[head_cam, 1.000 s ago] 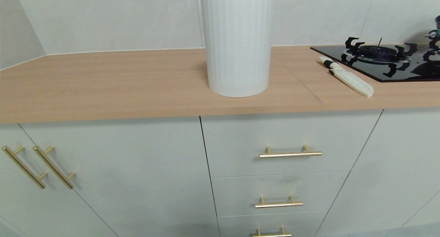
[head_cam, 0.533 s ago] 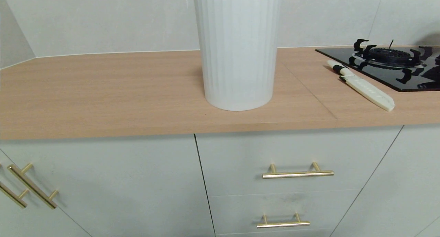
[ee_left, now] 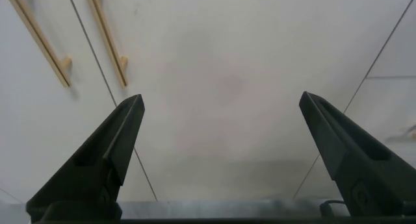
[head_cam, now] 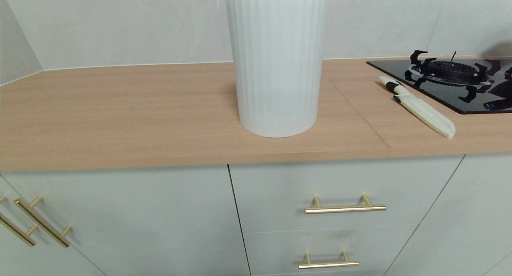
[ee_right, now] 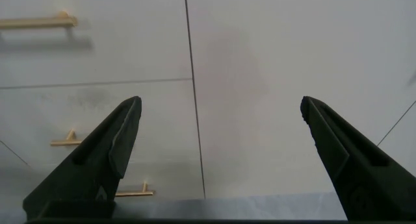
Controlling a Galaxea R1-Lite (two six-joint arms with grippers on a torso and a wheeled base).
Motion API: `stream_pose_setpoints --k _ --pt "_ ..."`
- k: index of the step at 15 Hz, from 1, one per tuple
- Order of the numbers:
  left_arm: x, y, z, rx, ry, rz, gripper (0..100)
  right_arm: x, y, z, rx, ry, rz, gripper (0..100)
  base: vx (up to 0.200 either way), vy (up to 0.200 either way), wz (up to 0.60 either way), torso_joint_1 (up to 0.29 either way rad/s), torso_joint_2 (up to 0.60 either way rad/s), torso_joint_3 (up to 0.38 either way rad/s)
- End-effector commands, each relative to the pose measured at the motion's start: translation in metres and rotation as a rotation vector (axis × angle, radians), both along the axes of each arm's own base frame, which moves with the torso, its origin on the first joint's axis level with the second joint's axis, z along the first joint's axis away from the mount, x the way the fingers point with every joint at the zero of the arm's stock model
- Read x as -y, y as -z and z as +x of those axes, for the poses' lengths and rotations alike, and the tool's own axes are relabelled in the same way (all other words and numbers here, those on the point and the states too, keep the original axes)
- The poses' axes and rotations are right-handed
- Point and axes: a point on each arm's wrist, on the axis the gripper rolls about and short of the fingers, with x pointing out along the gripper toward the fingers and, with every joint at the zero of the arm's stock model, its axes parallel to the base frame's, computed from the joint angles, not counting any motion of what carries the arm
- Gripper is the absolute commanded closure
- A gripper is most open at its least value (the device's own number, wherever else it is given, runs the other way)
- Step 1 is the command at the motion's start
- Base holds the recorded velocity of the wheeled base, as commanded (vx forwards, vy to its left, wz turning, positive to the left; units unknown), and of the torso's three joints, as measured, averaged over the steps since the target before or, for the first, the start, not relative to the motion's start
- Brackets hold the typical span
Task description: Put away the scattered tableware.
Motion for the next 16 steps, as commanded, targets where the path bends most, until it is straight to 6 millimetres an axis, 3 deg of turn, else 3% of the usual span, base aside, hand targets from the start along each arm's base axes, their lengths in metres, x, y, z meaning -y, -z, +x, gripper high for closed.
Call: stream_pose_setpoints --k 1,16 --pt "0.0 0.0 0.0 -0.001 -0.001 -0.001 0 0.0 -0.0001 0.0001 -0.001 0.0 0.0 0 0.0 0.0 0.0 0.095 -0.14 -0.29" --pt "0.0 0.0 0.0 -0.001 -0.001 -0.001 0 0.0 0.0001 0.0001 -0.002 0.0 0.0 0 0.0 0.0 0.0 0.165 -0.48 -0.298"
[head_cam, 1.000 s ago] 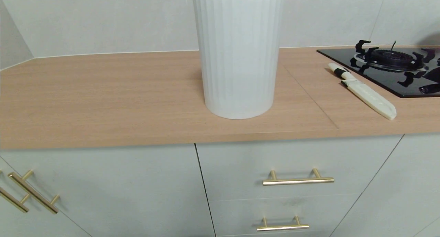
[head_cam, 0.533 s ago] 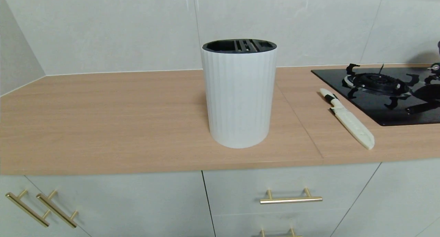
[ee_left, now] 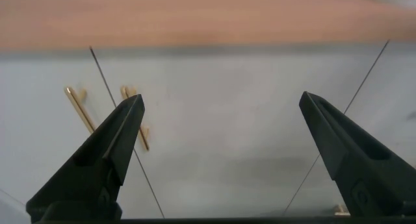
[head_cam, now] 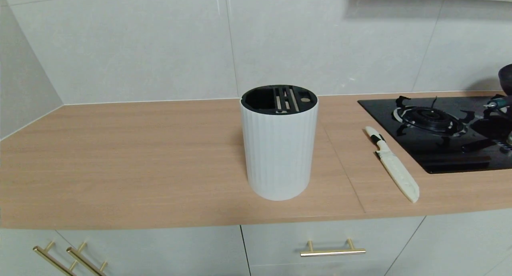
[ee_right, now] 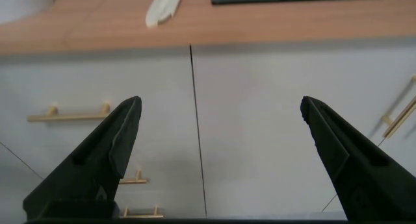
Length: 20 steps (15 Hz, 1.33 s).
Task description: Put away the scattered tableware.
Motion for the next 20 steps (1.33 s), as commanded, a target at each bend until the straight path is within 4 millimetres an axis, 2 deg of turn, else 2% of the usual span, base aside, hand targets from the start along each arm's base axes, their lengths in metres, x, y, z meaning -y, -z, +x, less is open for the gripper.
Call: stream_pose_setpoints --k 1,20 --pt "0.0 0.0 0.0 0.0 -0.001 -0.001 0 0.0 0.0001 0.0001 -0.002 0.0 0.0 0 0.0 0.0 0.0 0.217 -0.49 -0.29" --pt "0.0 0.0 0.0 0.0 -0.001 -0.001 0 0.0 -0.0001 0.0001 -0.001 0.0 0.0 0 0.0 0.0 0.0 0.237 -0.52 -0.282"
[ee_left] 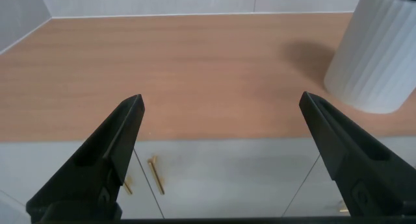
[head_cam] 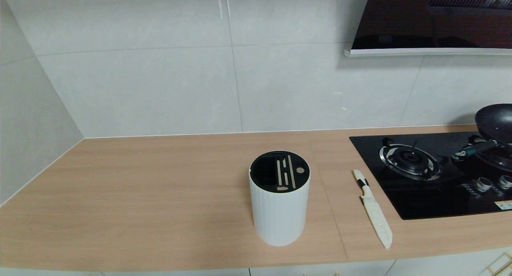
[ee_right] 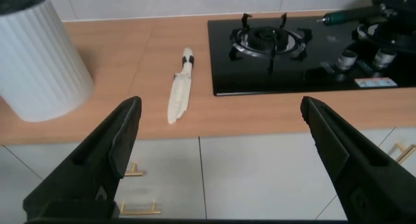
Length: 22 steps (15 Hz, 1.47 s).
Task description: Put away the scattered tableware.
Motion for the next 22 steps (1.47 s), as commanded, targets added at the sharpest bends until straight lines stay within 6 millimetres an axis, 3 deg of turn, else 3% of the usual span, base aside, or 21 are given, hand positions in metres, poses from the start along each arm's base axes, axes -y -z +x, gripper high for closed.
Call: stream_pose_setpoints --k 1,14,16,18,20,22 --pt "0.0 0.0 0.0 0.0 -0.001 -0.001 0 0.0 0.0 0.0 -0.001 0.0 0.0 0 0.0 0.0 0.0 0.168 -0.36 -0.193" --pt "0.0 0.0 0.0 0.0 -0.001 -0.001 0 0.0 -0.003 0.0 0.012 -0.005 -0.026 0 0.0 0.0 0.0 0.014 -0.03 -0.015" --pt "0.0 0.0 0.0 0.0 -0.001 -0.001 0 -0.001 -0.049 -0.014 0.138 -0.068 -0.005 0 0.0 0.0 0.0 0.0 0.0 0.0" --pt "0.0 0.0 0.0 0.0 -0.001 -0.001 0 -0.002 -0.066 0.002 0.009 -0.115 -0.008 0 0.0 0.0 0.0 0.0 0.0 0.0" --pt "0.0 0.0 0.0 0.0 -0.001 -0.001 0 -0.003 -0.078 0.037 -0.195 -0.17 -0.007 0 0.0 0.0 0.0 0.0 0.0 0.0" --pt "0.0 0.0 0.0 0.0 -0.001 -0.001 0 -0.009 -0.09 0.084 -0.381 -0.256 -0.014 0 0.0 0.0 0.0 0.0 0.0 0.0"
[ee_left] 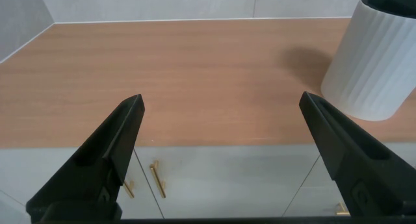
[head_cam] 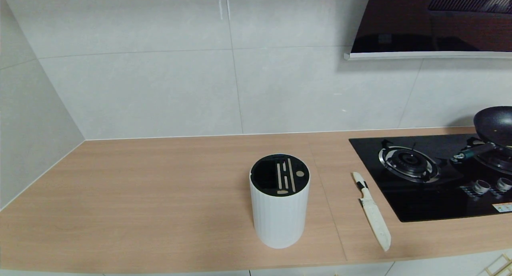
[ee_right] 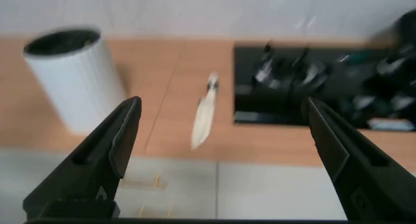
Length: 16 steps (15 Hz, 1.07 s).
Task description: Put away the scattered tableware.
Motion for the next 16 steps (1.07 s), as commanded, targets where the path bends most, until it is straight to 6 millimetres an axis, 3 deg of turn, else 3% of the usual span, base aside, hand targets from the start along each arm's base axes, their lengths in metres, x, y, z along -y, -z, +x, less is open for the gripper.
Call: stream_pose_setpoints --k 1,2,3,5,8,13,16 --pt "0.0 0.0 0.0 0.0 -0.001 0.0 0 -0.013 -0.021 0.09 -0.36 -0.147 -0.031 0 0.0 0.0 0.0 0.0 0.0 0.0" --pt "0.0 0.0 0.0 0.0 -0.001 0.0 0 -0.017 -0.021 0.106 -0.398 -0.162 -0.038 0 0.0 0.0 0.0 0.0 0.0 0.0" --pt "0.0 0.0 0.0 0.0 -0.001 0.0 0 -0.023 -0.016 0.142 -0.457 -0.159 -0.046 0 0.0 0.0 0.0 0.0 0.0 0.0" --pt "0.0 0.0 0.0 0.0 -0.001 0.0 0 -0.031 0.0 0.194 -0.493 -0.138 -0.055 0 0.0 0.0 0.0 0.0 0.0 0.0" --pt "0.0 0.0 0.0 0.0 -0.001 0.0 0 -0.037 0.033 0.242 -0.497 -0.076 -0.08 0 0.0 0.0 0.0 0.0 0.0 0.0" --pt "0.0 0.0 0.0 0.0 -0.001 0.0 0 -0.044 0.064 0.293 -0.51 -0.025 -0.1 0 0.0 0.0 0.0 0.0 0.0 0.0" --pt "0.0 0.0 0.0 0.0 -0.001 0.0 0 -0.046 0.078 0.301 -0.548 -0.014 -0.109 0 0.0 0.0 0.0 0.0 0.0 0.0"
